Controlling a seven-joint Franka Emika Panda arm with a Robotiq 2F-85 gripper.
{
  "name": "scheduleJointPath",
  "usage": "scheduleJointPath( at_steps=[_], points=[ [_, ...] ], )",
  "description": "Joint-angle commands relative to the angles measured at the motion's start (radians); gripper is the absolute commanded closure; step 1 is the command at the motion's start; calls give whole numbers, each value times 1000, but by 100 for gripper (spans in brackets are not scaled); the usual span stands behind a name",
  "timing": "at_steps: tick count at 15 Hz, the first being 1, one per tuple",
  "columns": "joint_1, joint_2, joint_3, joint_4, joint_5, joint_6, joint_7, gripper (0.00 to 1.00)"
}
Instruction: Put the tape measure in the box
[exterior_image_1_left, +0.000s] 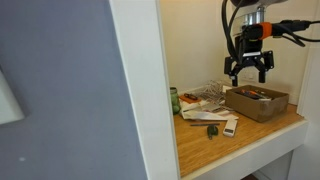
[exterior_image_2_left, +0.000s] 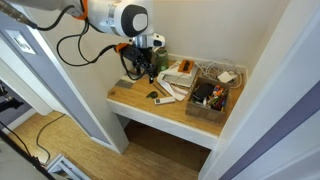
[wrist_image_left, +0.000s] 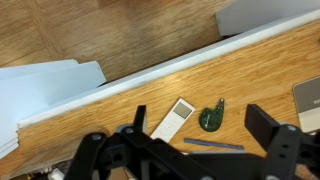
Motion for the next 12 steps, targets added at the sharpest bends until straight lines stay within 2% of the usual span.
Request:
scheduleJointPath(
  at_steps=[1,12],
  points=[
    [22,98,7,22,11,134,21,0],
    [87,370,4,67,21,471,77,0]
  ],
)
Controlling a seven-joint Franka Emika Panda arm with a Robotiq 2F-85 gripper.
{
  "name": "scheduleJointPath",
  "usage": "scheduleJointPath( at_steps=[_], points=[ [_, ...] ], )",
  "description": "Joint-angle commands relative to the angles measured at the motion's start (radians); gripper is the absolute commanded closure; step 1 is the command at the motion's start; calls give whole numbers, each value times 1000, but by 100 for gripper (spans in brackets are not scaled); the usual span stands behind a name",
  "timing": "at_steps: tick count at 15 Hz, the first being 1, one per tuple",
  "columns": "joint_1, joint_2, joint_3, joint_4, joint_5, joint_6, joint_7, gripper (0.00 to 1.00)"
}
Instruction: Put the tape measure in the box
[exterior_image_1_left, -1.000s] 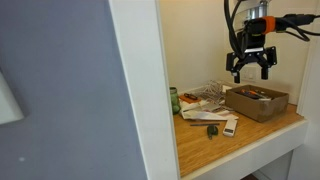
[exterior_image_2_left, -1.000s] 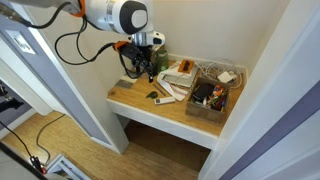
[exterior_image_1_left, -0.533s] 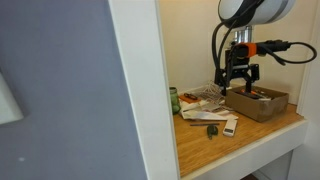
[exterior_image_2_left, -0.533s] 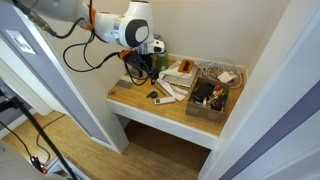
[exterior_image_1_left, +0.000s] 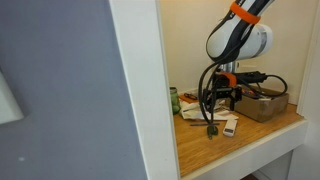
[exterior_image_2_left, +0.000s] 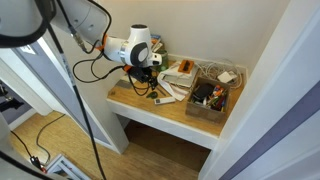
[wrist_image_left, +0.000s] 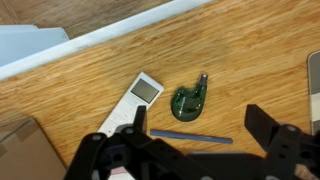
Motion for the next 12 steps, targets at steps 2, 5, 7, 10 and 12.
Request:
scheduleJointPath(
  at_steps=[2,5,7,10,12],
  points=[
    [26,104,-17,49,16,98,26,0],
    [34,153,-20,76,20,131,22,0],
    [42,182,-28,93,13,146,28,0],
    [55,216,-44,117,2,143,24,0],
    [61,235,-50,129,-3,144,16,0]
  ],
)
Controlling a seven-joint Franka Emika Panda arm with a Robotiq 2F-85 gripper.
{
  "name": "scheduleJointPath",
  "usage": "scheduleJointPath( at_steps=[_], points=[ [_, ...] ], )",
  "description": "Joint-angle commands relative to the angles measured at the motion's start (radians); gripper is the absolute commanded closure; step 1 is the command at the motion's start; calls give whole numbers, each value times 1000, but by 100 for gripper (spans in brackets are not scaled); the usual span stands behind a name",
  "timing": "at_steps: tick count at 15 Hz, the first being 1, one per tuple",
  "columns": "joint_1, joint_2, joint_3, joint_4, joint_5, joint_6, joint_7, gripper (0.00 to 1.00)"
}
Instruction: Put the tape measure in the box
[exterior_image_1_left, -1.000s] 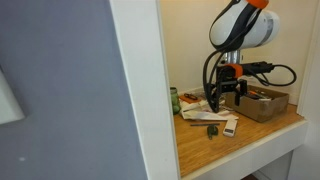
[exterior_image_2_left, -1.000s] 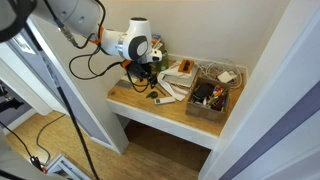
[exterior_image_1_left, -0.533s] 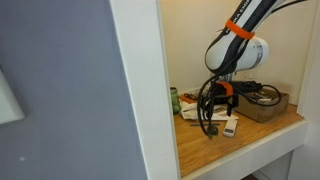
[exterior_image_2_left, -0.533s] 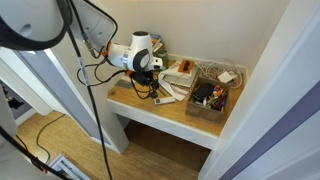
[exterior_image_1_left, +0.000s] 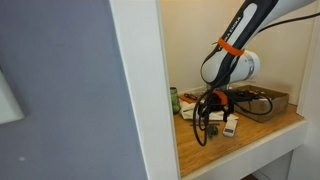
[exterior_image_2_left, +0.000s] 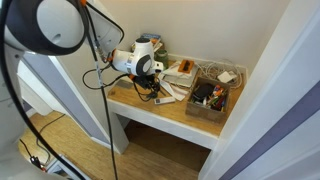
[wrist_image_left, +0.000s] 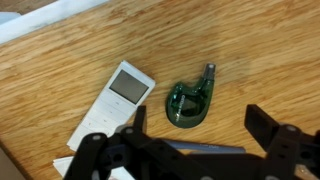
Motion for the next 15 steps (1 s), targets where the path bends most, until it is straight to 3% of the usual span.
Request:
scheduleJointPath(
  at_steps=[1,15],
  points=[
    [34,51,-32,46,-7,11,10,0],
    [36,151,-33,126,5,46,-27,0]
  ],
)
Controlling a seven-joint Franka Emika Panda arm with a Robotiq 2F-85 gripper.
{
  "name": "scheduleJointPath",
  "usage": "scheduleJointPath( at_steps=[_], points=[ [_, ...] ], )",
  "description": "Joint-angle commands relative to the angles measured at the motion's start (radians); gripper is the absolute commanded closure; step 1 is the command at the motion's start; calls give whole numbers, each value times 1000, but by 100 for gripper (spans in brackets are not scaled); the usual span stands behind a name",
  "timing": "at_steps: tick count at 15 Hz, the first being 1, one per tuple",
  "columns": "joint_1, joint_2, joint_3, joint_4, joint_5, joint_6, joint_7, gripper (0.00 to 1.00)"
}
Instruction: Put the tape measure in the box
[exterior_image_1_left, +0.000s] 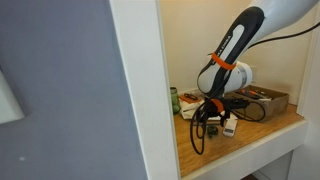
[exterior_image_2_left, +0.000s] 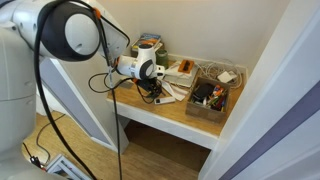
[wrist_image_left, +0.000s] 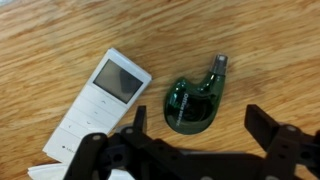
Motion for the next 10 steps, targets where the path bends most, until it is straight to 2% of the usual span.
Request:
scheduleJointPath(
  at_steps=[1,9,10],
  points=[
    [17,35,-13,36,5,22,-13,0],
    [16,59,-9,61,7,1,-28,0],
    [18,62,-11,63,5,2,-28,3]
  ],
)
